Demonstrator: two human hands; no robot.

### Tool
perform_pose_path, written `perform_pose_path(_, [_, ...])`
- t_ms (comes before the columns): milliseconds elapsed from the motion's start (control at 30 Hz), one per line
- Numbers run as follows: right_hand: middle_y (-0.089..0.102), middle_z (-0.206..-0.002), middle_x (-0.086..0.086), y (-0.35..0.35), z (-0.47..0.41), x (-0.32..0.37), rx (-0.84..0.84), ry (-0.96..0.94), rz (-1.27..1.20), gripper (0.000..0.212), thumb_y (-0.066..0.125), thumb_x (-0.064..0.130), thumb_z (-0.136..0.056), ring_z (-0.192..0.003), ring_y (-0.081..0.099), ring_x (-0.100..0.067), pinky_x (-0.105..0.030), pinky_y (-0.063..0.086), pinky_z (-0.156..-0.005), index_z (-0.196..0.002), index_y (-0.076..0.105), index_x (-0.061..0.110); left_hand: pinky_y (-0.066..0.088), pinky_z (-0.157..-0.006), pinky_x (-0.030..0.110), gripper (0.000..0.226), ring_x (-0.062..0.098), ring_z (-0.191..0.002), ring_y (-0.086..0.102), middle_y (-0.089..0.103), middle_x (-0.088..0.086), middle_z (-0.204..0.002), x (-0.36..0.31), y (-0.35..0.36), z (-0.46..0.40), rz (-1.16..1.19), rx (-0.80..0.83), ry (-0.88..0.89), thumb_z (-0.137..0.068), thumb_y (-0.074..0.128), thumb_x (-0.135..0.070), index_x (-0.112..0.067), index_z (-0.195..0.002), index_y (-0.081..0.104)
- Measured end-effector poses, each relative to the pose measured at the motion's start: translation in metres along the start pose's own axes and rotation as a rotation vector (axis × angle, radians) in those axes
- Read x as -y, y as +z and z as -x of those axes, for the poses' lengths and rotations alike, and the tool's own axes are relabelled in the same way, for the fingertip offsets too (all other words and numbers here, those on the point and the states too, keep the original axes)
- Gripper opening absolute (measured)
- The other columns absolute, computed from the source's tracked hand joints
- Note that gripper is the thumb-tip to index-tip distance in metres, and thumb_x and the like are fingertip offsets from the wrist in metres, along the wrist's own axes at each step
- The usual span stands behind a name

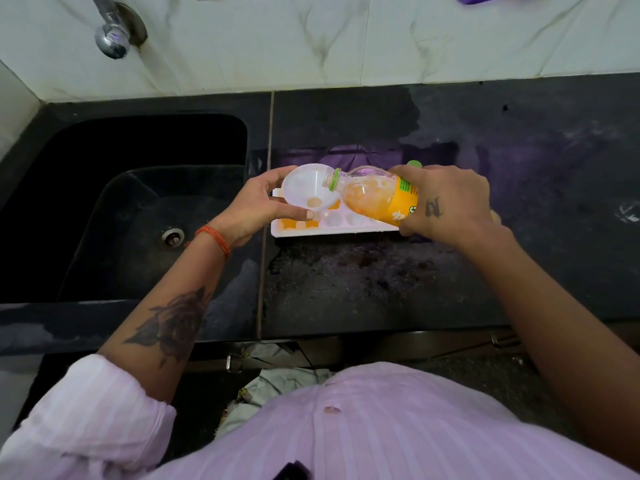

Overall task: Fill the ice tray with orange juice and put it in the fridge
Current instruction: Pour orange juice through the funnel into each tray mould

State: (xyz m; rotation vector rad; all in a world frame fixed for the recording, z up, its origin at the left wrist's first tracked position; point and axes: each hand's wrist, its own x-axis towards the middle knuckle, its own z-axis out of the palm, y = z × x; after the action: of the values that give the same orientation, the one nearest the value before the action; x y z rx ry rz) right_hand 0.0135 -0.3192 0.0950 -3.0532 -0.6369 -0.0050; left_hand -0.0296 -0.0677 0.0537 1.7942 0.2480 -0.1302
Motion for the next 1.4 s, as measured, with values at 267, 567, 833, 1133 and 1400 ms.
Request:
perform_pose_path(267, [0.059, -0.121, -0.003, -0.005, 0.009, -0.014, -0.02, 0.026, 0.024, 0.074, 0.073, 0.039, -0.076, -0.108, 0.056, -0.029, -0.034, 0.037, -0.074, -0.14, 0.036, 0.038, 0.045, -0.104, 0.042, 0.075, 0.021, -0.124, 0.049, 0.056, 0.002, -0.131, 0.002, 0.012, -0.01, -0.045, 0.025, -0.004, -0.062, 0.083, -0.002, -0.018, -0.13, 0.054])
perform_pose_path(567, [0.061, -0.115, -0.006, -0.007, 0.014, -0.017, -0.065, 0.014, 0.077, 0.067, 0.07, 0.039, -0.08, -0.101, 0.059, -0.03, -0.036, 0.041, -0.075, -0.139, 0.039, 0.035, 0.044, -0.089, 0.023, 0.073, 0.017, -0.12, 0.047, 0.054, 0.0, -0.132, -0.001, 0.022, -0.012, -0.08, 0.041, 0.009, -0.066, 0.081, -0.004, -0.021, -0.131, 0.052])
perform_pose_path(833, [0.061, -0.115, -0.007, -0.007, 0.011, -0.017, -0.077, 0.004, 0.087, 0.067, 0.07, 0.038, -0.079, -0.102, 0.059, -0.031, -0.037, 0.042, -0.077, -0.138, 0.04, 0.034, 0.046, -0.082, 0.019, 0.074, 0.015, -0.117, 0.049, 0.054, 0.0, -0.131, -0.001, 0.021, -0.012, -0.078, 0.041, 0.005, -0.065, 0.081, -0.003, -0.02, -0.131, 0.051])
perform_pose_path(1133, [0.06, -0.118, -0.006, -0.007, 0.012, -0.019, -0.073, 0.011, 0.084, 0.069, 0.07, 0.04, -0.08, -0.104, 0.058, -0.031, -0.037, 0.043, -0.078, -0.14, 0.037, 0.034, 0.045, -0.077, 0.015, 0.073, 0.014, -0.116, 0.048, 0.054, -0.001, -0.131, -0.004, 0.021, -0.012, -0.066, 0.045, 0.0, -0.066, 0.081, -0.004, -0.021, -0.131, 0.051])
perform_pose_path(1400, [0.06, -0.118, -0.006, -0.008, 0.013, -0.019, -0.061, 0.016, 0.084, 0.069, 0.069, 0.041, -0.08, -0.104, 0.058, -0.03, -0.036, 0.041, -0.076, -0.14, 0.036, 0.035, 0.048, -0.093, 0.029, 0.074, 0.018, -0.122, 0.048, 0.054, -0.001, -0.132, -0.002, 0.021, -0.015, -0.072, 0.046, -0.012, -0.064, 0.083, -0.007, -0.023, -0.13, 0.052])
